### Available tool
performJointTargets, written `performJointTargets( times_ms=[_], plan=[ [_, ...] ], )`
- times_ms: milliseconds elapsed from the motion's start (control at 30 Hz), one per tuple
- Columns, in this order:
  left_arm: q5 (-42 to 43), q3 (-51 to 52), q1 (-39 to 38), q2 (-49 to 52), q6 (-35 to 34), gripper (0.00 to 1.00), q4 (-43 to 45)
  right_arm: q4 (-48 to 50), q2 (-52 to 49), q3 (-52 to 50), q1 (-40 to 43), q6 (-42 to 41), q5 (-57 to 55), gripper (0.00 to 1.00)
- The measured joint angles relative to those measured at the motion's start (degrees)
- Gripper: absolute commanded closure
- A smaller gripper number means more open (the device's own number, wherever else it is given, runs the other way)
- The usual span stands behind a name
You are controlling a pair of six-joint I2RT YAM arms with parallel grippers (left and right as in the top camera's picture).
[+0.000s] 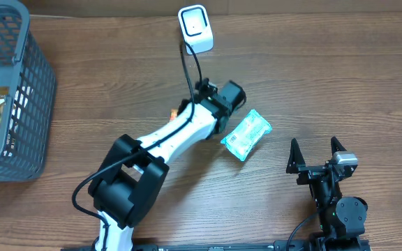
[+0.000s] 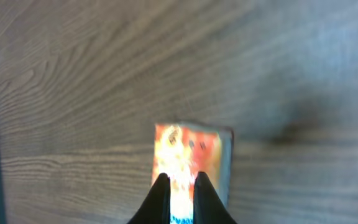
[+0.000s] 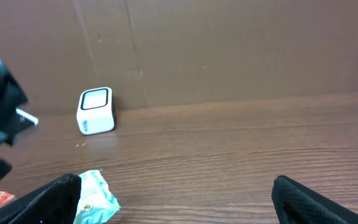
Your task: Scan the item barcode
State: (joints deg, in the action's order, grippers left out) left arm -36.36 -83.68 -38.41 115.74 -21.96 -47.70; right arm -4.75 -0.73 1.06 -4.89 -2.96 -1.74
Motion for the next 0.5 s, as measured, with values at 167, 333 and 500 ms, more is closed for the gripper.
performJointTargets(
  times_ms=[167, 333, 500],
  plan=[
    [8.59, -0.37, 5.42, 0.0, -0.37, 0.96, -0.52, -0.04, 0.0, 0.0, 0.02, 0.0, 0.02, 0.0],
    [20.2, -0.28, 11.17, 0.0, -0.39, 0.96, -0.46, -0.04, 0.0, 0.0, 0.0, 0.0, 0.0, 0.0],
    [25.79, 0.48, 12.24, 0.0, -0.13, 0.96, -0.48, -0.02, 0.0, 0.0, 0.02, -0.02, 0.0, 0.0]
  ],
)
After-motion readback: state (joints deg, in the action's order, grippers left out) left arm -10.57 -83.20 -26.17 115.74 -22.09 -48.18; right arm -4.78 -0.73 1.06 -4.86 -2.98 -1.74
